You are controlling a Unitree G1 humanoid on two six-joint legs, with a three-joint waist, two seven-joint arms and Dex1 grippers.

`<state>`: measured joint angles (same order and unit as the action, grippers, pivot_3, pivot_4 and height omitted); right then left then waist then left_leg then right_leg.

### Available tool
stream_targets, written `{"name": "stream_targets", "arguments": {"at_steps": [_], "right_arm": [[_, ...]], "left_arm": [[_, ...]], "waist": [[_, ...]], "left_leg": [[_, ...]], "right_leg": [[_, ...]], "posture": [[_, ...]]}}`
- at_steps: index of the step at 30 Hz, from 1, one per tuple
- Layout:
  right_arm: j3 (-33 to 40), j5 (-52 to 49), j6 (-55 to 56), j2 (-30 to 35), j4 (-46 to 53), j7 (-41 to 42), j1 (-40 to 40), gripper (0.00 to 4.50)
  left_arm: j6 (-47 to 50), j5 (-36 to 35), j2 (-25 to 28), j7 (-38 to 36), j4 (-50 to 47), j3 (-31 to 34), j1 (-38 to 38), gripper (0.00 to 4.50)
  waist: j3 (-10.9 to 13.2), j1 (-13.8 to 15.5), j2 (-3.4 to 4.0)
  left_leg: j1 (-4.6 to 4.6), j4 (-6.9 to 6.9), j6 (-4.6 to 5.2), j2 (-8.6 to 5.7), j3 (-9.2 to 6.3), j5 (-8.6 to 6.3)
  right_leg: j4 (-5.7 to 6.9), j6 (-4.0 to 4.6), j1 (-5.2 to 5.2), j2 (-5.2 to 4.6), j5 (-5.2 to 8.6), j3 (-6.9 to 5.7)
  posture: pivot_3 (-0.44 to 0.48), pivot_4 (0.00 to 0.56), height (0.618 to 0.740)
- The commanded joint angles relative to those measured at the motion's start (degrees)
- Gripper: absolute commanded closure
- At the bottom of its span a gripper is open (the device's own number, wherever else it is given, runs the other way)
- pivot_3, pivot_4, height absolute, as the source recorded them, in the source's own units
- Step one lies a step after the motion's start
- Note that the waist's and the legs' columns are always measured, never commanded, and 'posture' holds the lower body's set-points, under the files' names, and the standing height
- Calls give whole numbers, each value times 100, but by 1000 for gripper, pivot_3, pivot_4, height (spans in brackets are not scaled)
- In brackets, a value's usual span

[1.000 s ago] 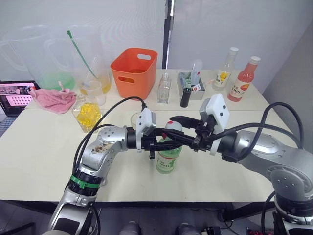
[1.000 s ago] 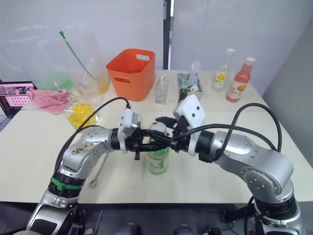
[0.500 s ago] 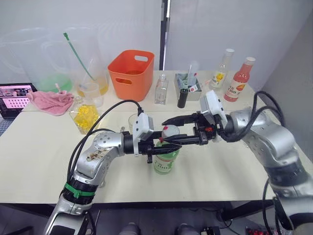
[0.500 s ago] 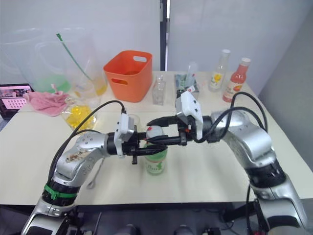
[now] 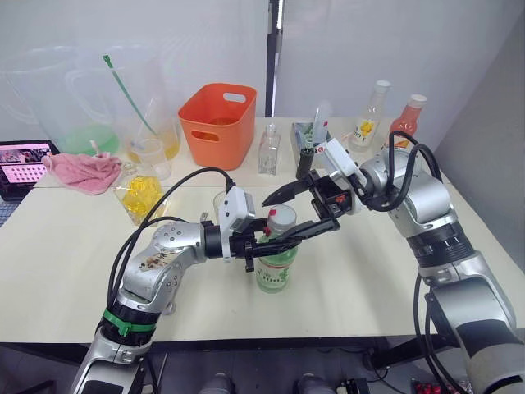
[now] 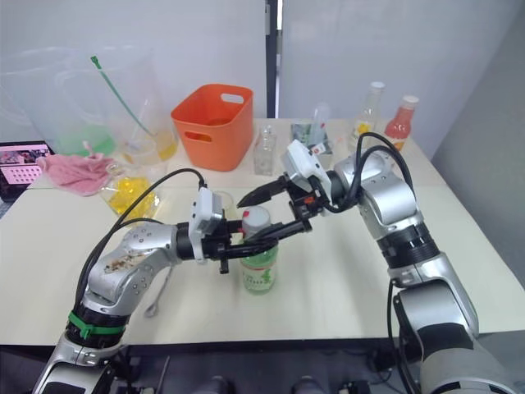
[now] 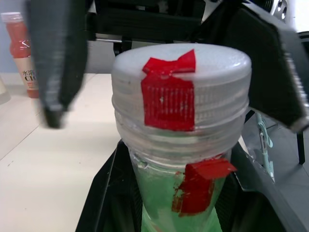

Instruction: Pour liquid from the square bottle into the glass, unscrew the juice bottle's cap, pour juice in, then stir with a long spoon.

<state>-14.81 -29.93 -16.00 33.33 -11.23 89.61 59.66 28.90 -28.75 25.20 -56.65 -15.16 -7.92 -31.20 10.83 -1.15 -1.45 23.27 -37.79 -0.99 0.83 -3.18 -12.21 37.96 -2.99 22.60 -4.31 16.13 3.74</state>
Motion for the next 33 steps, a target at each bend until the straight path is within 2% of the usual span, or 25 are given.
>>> {"name": "stream_targets", "arguments": {"at_steps": [1, 5, 8, 11, 14, 18, 25, 33], "right_arm": [[472, -160, -220, 228, 527, -112, -85, 156], [847, -304, -673, 484, 1037, -486, -491, 156], [1489, -1241, -1826, 613, 2142, -1354, -1059, 156], [2052, -2124, -2956, 435, 3358, -3089, -1575, 156], [2319, -2198, -3757, 280, 4177, -4836, -1926, 156], [2571, -2515, -4596, 298, 4835, -6251, -2224, 156], [2541, -3205, -5256, 139, 5337, -7613, -2168, 156], [2438, -3865, -5258, 194, 5329, -8230, -2085, 156]], "left_arm": [[71, -38, 74, -24, -69, -34, 12, 3109], [24, -41, 72, -41, 7, -45, -41, 3109], [-14, -37, 61, -84, 85, -60, -82, 3109], [-73, -58, 43, -179, 238, -44, -151, 3109], [-154, -48, 25, -301, 409, -54, -228, 3109], [-267, -39, -25, -472, 596, -103, -317, 3109], [-463, 39, -160, -707, 962, -214, -514, 3109], [-602, 129, -288, -823, 1184, -265, -592, 3109]], "waist": [[0, 13, 0], [0, 38, 0], [0, 36, 0], [0, 28, 0], [0, 32, 0], [0, 39, 0], [0, 45, 0], [0, 62, 0]], "left_leg": [[2, 0, 1, 0, 0, -1], [7, 0, 4, -2, -1, -4], [6, 2, 4, 0, 0, -4], [8, 3, 4, 0, -1, -4], [4, 3, 4, -1, -1, -4], [7, -1, 3, -3, 3, -2], [11, 0, 3, -3, 2, -2], [10, 0, 4, -4, 0, -2]], "right_leg": [[0, 0, 3, 0, 0, 0], [-3, 0, 4, -2, 0, -1], [-2, 0, 5, 0, 0, -1], [0, 0, 6, -1, 0, 0], [-1, 0, 2, 0, 0, 2], [-9, -1, 1, -1, 1, 2], [-13, -1, 1, 0, 1, 2], [-36, -3, -16, -1, 2, 0]], "posture": [[0, 150, 740], [0, 150, 740], [0, 150, 740], [0, 150, 740], [0, 150, 740], [0, 150, 740], [0, 150, 740], [0, 150, 740]]}}
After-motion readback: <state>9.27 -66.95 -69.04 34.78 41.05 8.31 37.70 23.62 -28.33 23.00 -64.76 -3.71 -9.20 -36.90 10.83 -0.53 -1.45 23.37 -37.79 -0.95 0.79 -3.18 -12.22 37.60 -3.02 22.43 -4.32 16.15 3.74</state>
